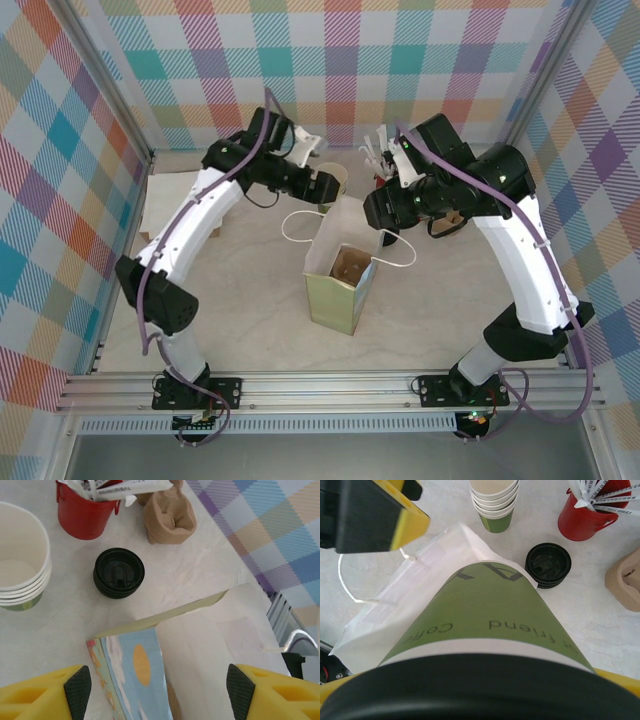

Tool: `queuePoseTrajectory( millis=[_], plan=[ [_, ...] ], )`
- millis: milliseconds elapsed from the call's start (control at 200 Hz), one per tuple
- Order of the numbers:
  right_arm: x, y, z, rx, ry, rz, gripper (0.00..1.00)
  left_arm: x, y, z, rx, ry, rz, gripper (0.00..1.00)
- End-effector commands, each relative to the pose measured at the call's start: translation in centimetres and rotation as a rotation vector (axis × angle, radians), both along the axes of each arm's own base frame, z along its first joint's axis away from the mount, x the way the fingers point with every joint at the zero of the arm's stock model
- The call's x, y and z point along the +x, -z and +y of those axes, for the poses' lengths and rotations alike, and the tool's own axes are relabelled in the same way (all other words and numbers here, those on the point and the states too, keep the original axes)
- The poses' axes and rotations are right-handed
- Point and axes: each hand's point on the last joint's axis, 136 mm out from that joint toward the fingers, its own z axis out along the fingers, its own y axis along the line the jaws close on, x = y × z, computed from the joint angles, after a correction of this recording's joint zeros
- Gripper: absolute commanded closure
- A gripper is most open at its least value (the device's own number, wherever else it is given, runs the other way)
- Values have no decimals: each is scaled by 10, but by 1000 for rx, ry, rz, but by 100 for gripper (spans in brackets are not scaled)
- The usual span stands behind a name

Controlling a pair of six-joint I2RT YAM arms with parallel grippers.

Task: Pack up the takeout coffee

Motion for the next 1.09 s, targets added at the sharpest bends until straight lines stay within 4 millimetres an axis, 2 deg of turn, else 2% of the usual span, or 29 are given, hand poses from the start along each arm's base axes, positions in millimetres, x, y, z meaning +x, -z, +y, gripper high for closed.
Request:
queuePoseTrajectory(
  millis=[0, 195, 310, 465, 630, 725, 785, 935, 1090],
  plan=[
    [-12, 7, -17, -49, 34, 46, 30, -8, 4, -9, 85, 123, -75, 26],
    [-15, 7, -18, -43, 34, 49, 30, 4, 24, -24, 201, 205, -145, 25],
    [-15, 10, -17, -45, 30, 58, 30, 13, 31, -28, 233, 212, -167, 31],
    [-14, 12, -15, -43, 28, 66, 30, 21, 31, -31, 240, 212, -201, 46],
    [-14, 12, -15, -41, 31, 66, 30, 21, 28, -31, 244, 213, -214, 75],
    [-13, 11, -14, -38, 33, 64, 30, 20, 24, -23, 263, 184, -216, 90],
    [-12, 10, -13, -31, 34, 57, 31, 21, 21, -16, 287, 142, -219, 94],
    [-10, 2, -9, 5, 33, 37, 32, 17, 14, 7, 341, 22, -198, 98],
    [-8, -5, 6, 74, -3, 35, 32, 10, 10, 36, 375, -158, -148, 99]
  ],
)
